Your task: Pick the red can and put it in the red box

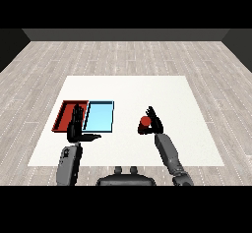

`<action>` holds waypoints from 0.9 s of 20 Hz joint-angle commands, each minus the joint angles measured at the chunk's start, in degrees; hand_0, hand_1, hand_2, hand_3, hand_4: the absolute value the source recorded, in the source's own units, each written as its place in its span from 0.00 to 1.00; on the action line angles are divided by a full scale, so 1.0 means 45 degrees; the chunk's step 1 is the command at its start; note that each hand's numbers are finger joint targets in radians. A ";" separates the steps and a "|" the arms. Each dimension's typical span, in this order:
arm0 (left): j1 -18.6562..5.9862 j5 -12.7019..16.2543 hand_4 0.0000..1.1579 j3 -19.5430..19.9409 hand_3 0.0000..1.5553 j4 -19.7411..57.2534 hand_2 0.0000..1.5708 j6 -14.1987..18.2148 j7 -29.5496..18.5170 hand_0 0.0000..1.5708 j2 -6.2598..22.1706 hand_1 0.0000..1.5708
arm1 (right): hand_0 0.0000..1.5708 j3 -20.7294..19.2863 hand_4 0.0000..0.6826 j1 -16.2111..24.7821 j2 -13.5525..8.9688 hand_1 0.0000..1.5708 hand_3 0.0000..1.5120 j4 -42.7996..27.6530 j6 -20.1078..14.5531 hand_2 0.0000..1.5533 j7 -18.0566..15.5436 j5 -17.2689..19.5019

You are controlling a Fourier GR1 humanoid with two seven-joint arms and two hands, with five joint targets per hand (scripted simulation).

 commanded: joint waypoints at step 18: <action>0.0405 -0.0067 0.00 -0.0100 0.00 -0.0402 0.00 0.0112 0.0178 0.00 -0.0097 0.00 | 0.00 0.2325 0.00 -0.0559 0.0080 0.00 0.00 0.0625 -0.2669 0.00 0.0068 -0.1861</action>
